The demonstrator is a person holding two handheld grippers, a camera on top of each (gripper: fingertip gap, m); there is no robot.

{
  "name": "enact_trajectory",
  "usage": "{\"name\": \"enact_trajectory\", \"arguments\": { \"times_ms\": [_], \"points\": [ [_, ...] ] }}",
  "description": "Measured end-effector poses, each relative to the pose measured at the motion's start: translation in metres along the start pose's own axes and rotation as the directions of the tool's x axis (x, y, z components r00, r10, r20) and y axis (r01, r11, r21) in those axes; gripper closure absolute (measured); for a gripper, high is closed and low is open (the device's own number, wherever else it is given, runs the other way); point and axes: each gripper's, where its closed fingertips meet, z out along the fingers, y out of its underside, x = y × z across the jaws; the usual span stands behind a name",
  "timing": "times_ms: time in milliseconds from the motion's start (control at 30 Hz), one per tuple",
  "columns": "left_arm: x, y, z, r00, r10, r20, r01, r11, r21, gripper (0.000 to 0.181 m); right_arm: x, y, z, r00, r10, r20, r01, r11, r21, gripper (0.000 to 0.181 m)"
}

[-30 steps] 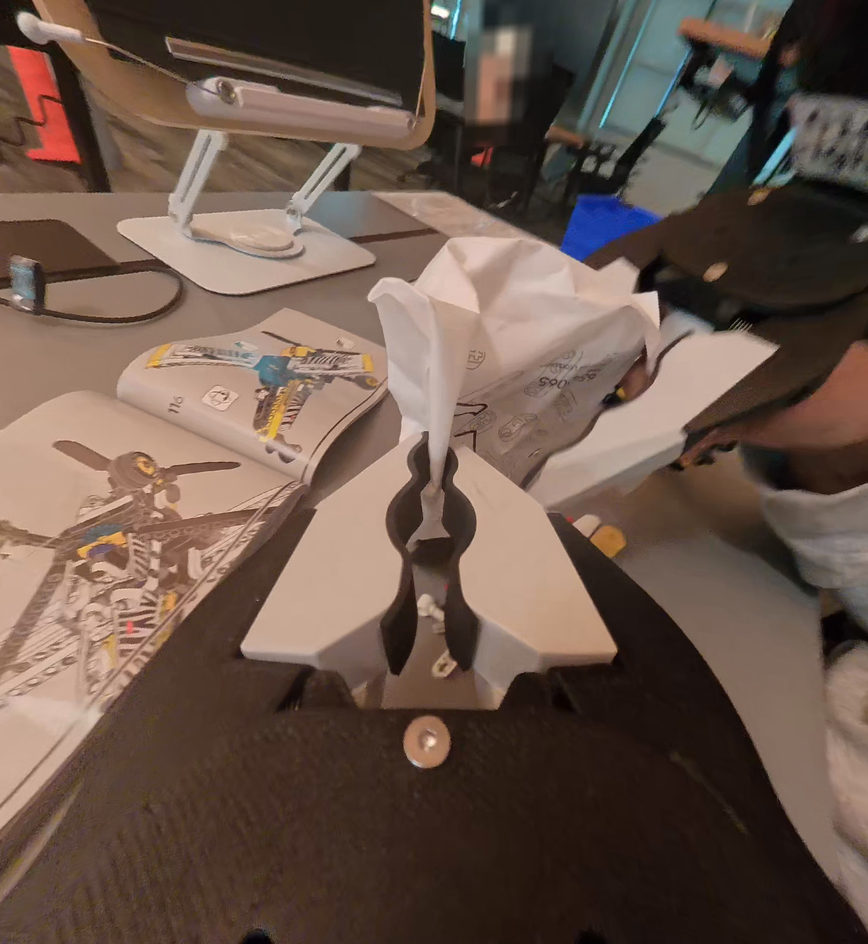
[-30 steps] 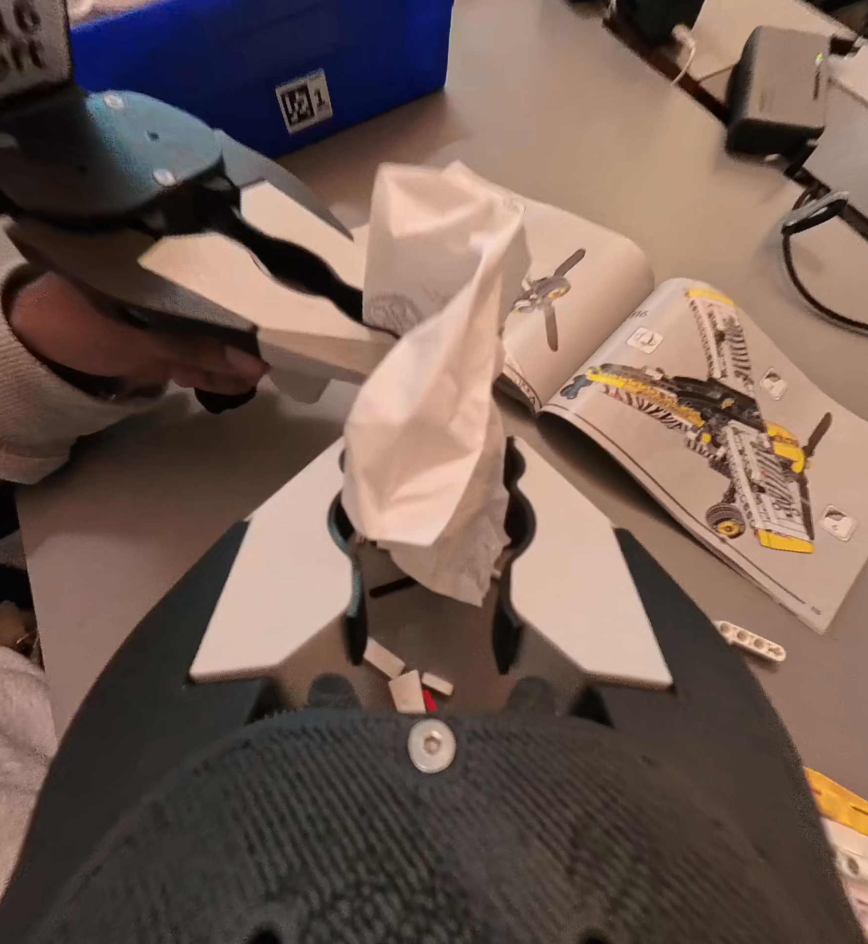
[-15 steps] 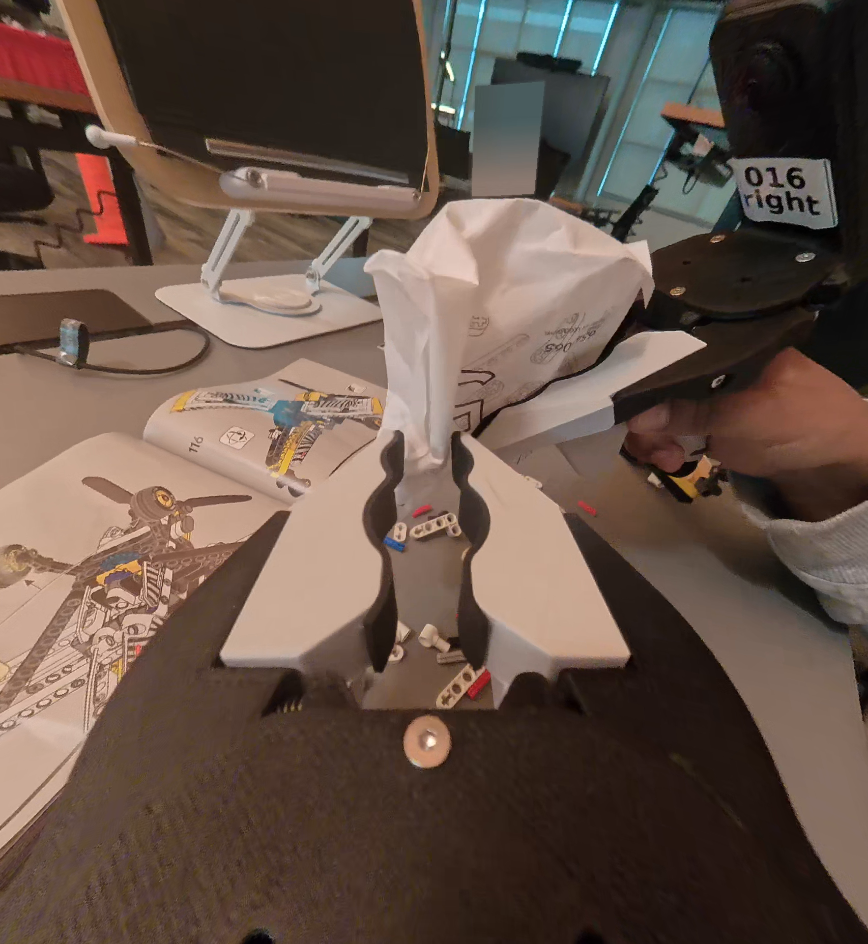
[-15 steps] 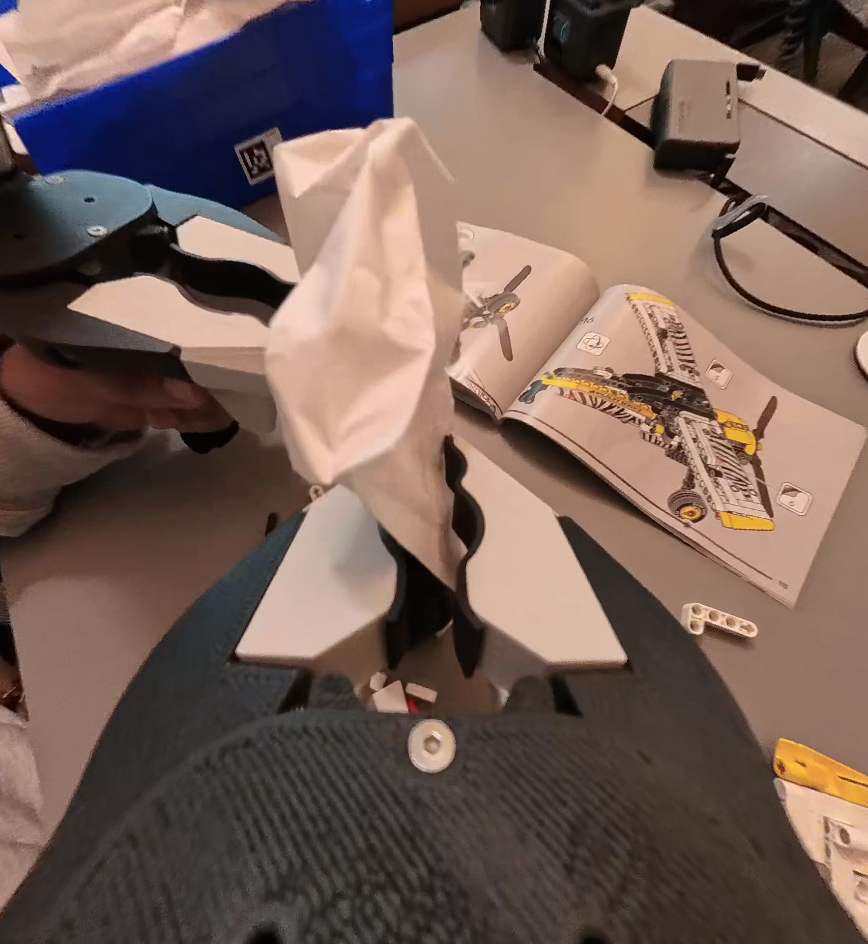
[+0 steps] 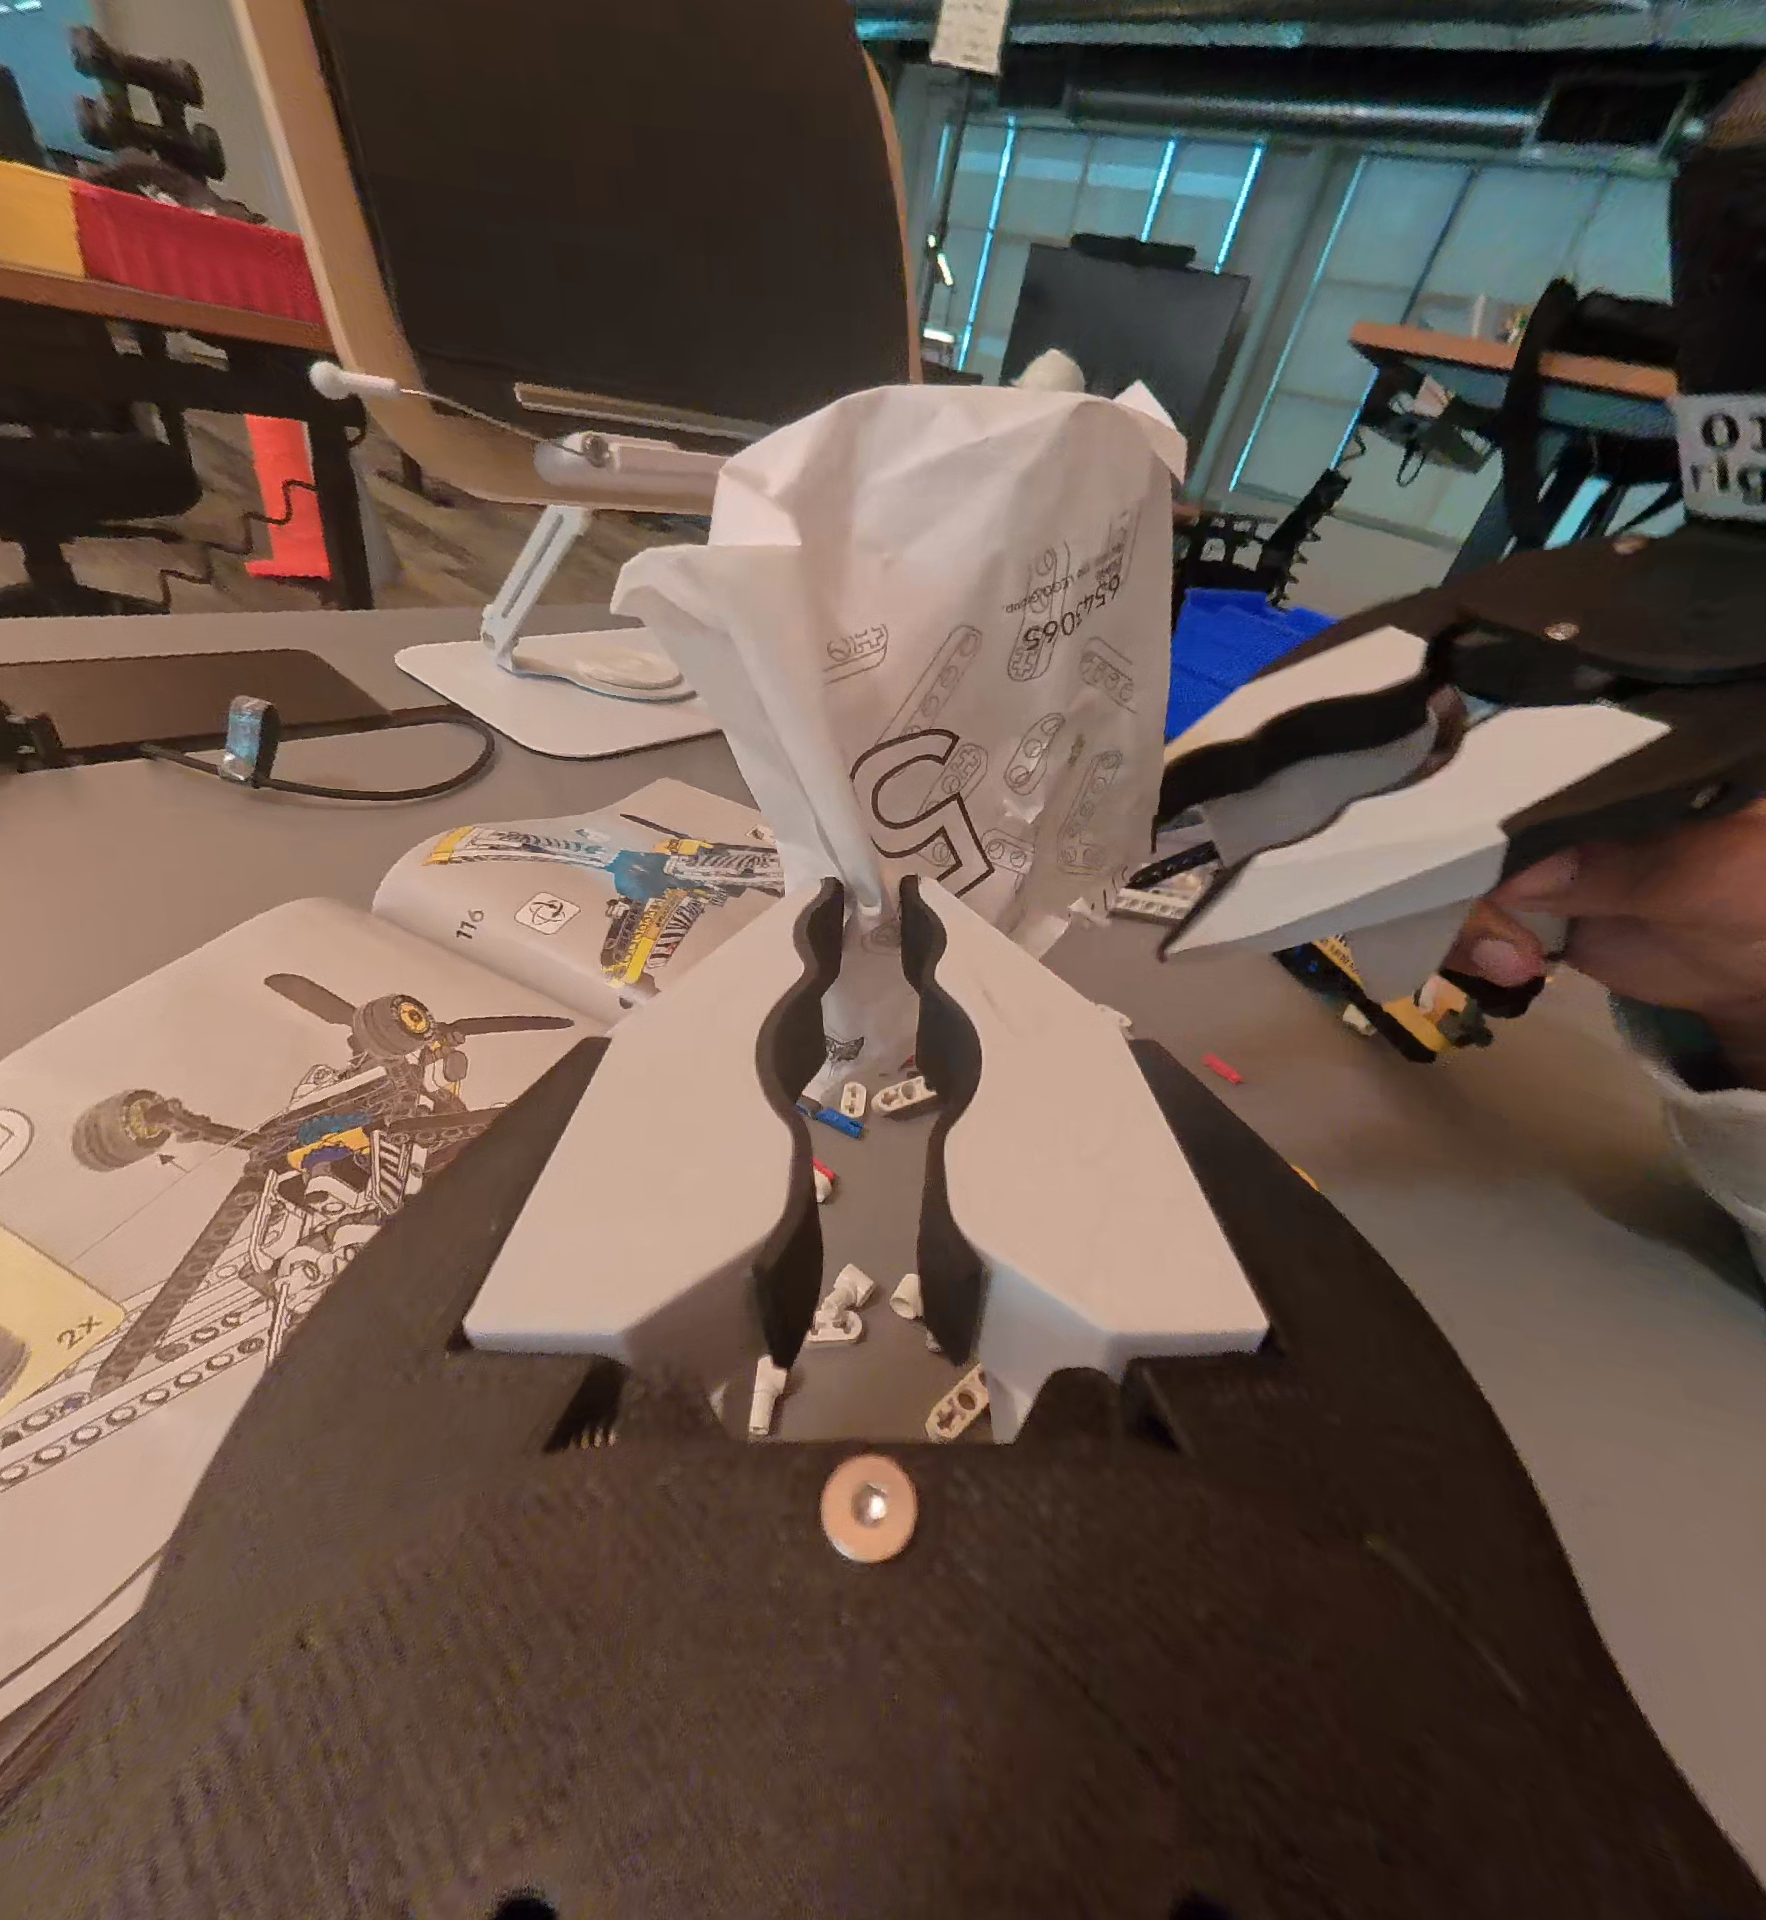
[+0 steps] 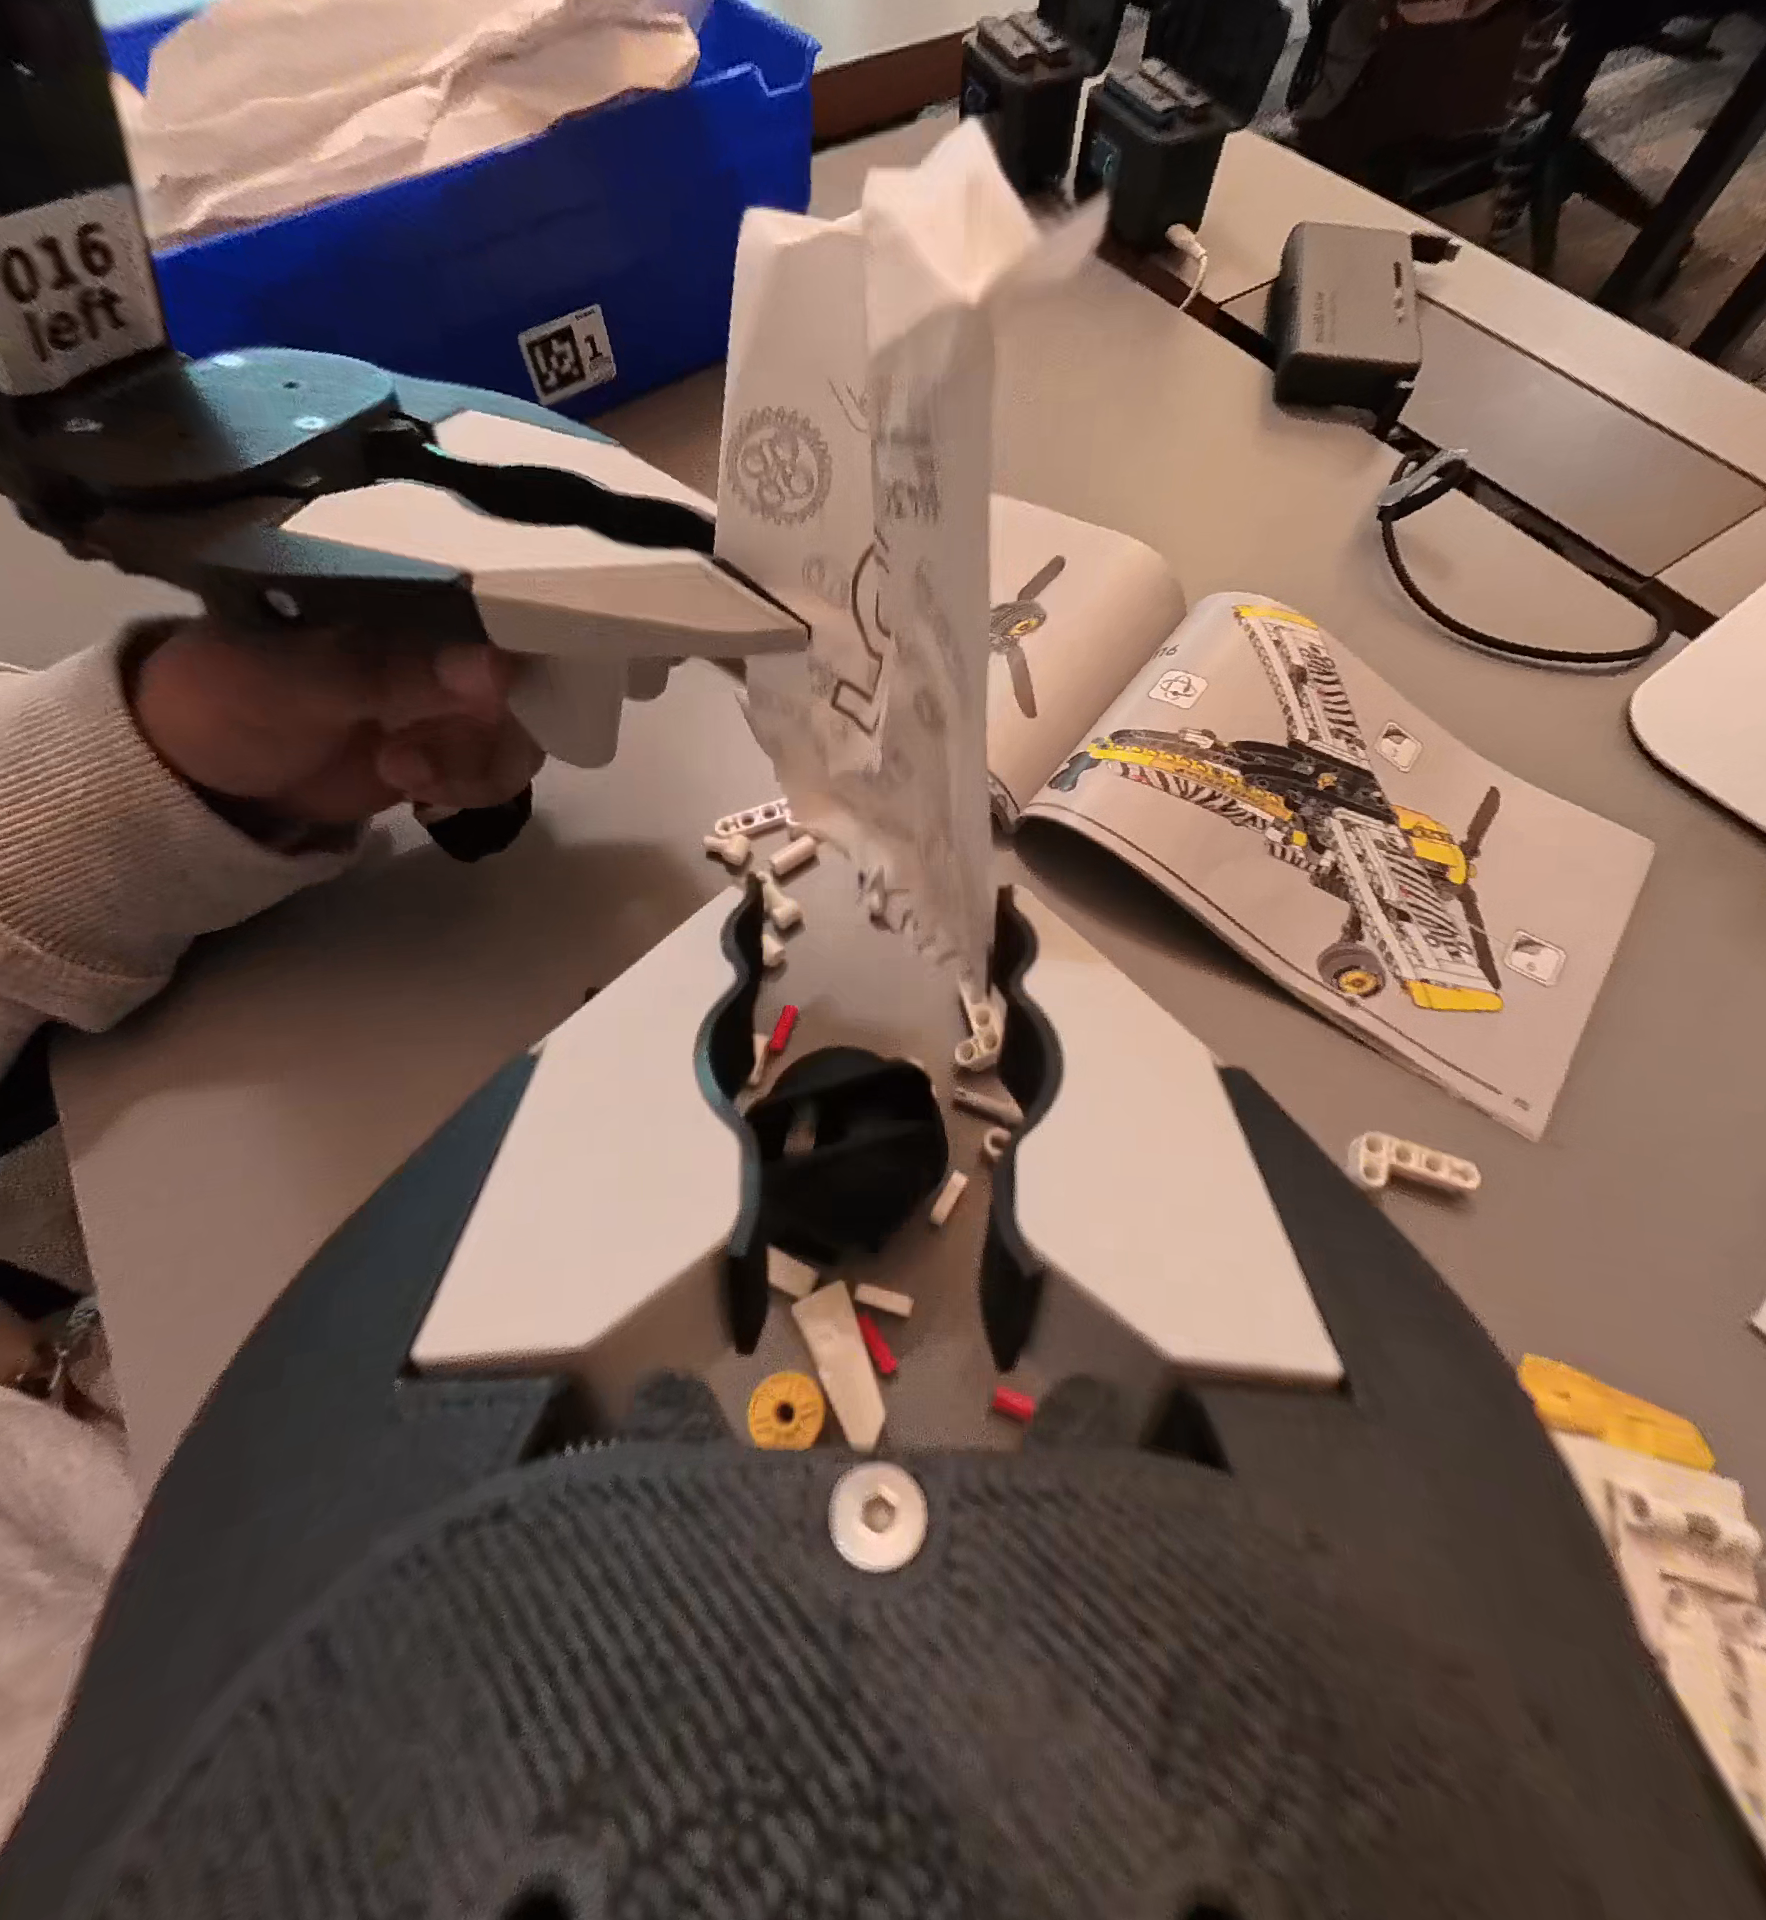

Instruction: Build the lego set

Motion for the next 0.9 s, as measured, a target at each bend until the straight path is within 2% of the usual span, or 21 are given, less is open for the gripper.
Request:
{"name": "enact_trajectory", "arguments": {
  "times_ms": [267,467,667,733,800,867,900],
  "points": [
    [-0.002,0.007,0.001,0.995,-0.098,-0.035,0.098,0.995,-0.006,0.172,-0.018,-0.002,-0.029,0.999,0.05,0.015,-0.052,0.978,0.203,0.133],
    [-0.008,0.009,0.0,0.995,-0.103,-0.003,0.103,0.995,-0.007,0.172,-0.032,-0.002,-0.034,1.0,-0.004,-0.003,0.004,0.963,0.268,0.133],
    [-0.015,0.002,-0.007,0.993,-0.11,0.035,0.108,0.993,0.041,0.171,-0.055,-0.008,-0.036,0.998,-0.03,0.053,0.008,0.932,0.362,0.137],
    [-0.025,-0.015,-0.017,0.991,-0.081,0.107,0.069,0.991,0.112,0.171,-0.064,-0.006,-0.034,0.997,-0.041,0.068,0.012,0.927,0.374,0.138],
    [-0.042,-0.047,-0.038,0.972,-0.023,0.232,-0.018,0.985,0.172,0.172,-0.071,-0.001,-0.03,0.995,-0.062,0.075,0.031,0.931,0.363,0.138],
    [-0.072,-0.087,-0.079,0.897,0.033,0.44,-0.127,0.974,0.187,0.172,-0.076,0.004,-0.028,0.994,-0.09,0.063,0.063,0.934,0.352,0.139],
    [-0.089,-0.109,-0.107,0.839,0.006,0.543,-0.15,0.964,0.221,0.172,-0.078,0.005,-0.028,0.993,-0.103,0.055,0.078,0.934,0.349,0.14]
  ]
}}
